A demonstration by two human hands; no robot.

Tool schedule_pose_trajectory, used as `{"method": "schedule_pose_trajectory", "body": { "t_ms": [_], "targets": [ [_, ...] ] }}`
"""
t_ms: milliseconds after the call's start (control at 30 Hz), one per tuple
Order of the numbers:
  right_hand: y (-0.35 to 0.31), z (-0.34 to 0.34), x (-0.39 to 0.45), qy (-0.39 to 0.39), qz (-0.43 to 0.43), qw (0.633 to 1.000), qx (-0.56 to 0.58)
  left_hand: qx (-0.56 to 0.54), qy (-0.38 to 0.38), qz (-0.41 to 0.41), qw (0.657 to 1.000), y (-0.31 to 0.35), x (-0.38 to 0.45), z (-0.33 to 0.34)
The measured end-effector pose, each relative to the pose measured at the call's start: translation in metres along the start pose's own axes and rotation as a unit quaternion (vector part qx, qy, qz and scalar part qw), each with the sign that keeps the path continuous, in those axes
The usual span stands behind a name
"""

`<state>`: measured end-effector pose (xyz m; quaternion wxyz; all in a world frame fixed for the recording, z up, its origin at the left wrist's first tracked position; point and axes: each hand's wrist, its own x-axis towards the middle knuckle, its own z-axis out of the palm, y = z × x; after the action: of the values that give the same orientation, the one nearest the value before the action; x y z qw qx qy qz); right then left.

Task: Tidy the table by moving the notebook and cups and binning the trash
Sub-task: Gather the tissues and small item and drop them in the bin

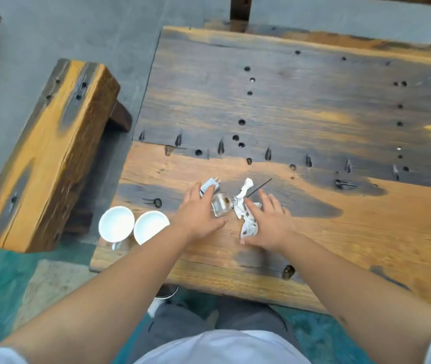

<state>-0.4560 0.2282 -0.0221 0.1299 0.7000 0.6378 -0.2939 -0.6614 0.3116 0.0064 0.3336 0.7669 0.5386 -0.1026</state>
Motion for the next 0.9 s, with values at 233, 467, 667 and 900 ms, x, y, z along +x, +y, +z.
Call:
{"method": "schedule_pose_trajectory", "body": {
  "t_ms": [233, 467, 667, 900],
  "targets": [
    [0.011, 0.0, 0.049, -0.005, -0.154, 0.973, -0.171, -0.01, 0.007, -0.024, 1.0, 0.007, 0.041, 0.019],
    [0.011, 0.011, 0.057, 0.018, -0.125, 0.988, -0.094, -0.025, 0.006, -0.043, 0.999, 0.009, 0.059, 0.041],
    [0.015, 0.017, 0.043, 0.097, -0.098, 0.988, -0.064, -0.065, 0.036, -0.064, 0.995, 0.006, 0.059, 0.041],
    [0.013, 0.015, 0.038, 0.067, -0.106, 0.979, -0.159, -0.04, 0.014, -0.06, 0.997, 0.004, 0.06, 0.035]
  ]
}}
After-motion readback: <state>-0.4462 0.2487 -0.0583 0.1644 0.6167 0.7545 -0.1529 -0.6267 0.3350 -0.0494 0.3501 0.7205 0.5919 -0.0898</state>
